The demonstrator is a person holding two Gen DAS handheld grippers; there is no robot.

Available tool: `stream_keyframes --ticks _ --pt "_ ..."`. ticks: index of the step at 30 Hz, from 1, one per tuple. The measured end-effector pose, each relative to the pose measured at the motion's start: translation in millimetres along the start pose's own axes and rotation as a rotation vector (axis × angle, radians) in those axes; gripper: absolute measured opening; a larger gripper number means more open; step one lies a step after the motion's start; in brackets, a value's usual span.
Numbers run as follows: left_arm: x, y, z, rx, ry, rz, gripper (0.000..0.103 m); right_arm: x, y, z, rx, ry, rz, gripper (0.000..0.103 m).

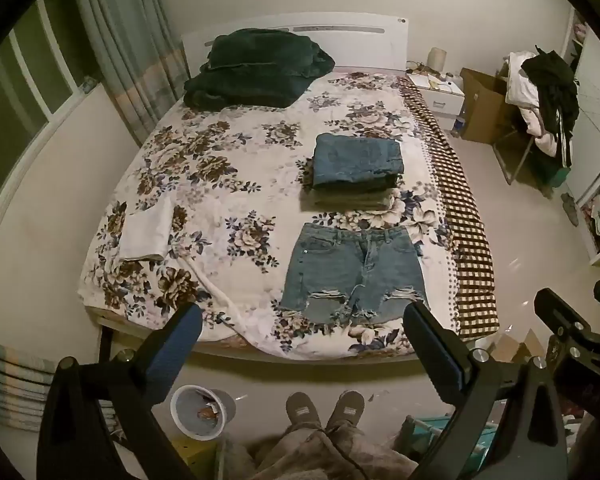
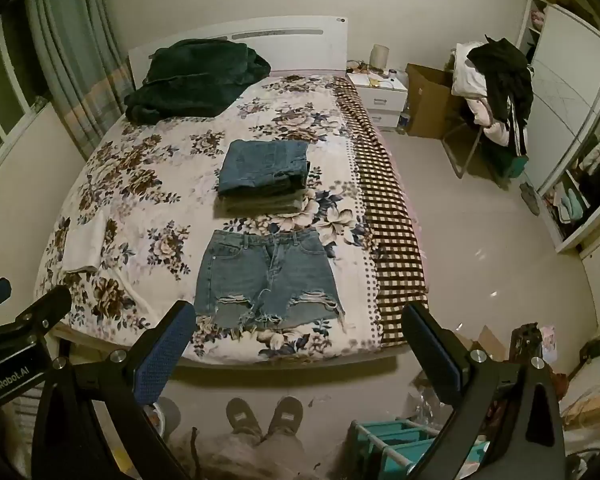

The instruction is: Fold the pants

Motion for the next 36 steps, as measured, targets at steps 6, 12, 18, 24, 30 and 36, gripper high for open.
stream_keyframes --ticks 6,12,18,24,30,36 --pt "-0.9 -1.7 1.3 0.002 0.006 -0.005 0.103 -0.5 2.0 -0.3 -0.004 -0.003 -0.006 0.103" --pt "-0.2 -4.1 3.2 -0.010 0.001 -0.006 0.103 1.3 -4.6 -11.1 -0.002 -0.011 -0.018 0.103" --pt "2.0 -4.9 -0.2 -0.005 0.004 0.000 0.103 -0.5 -6.8 -7.3 -0.004 -0.013 -0.018 0.103" --pt "-2.2 1.9 -5.3 -0.004 -0.003 0.009 0.103 -1.0 -8.2 -3.3 -0.001 -0.021 -0.035 0.103" --pt "-4.9 2.3 -5.4 -0.006 -0.002 0.009 0.103 -1.6 -7.9 -3.4 0.001 -0.023 -0.036 0.103" --pt "-5.7 3.6 -5.0 -0.009 0.000 0.012 0.103 -1.1 -8.4 -2.4 -0.001 -0.024 -0.038 0.103"
Point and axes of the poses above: each gripper's, at about its wrist camera, not at the fingertips, and z roughly the way its jaws point, y to its right, x to its top, the point moved 4 cm from there along z, roughly the way its jaws point, and after that the axes turned 9 degrees about -z, right-handed, at the moved point
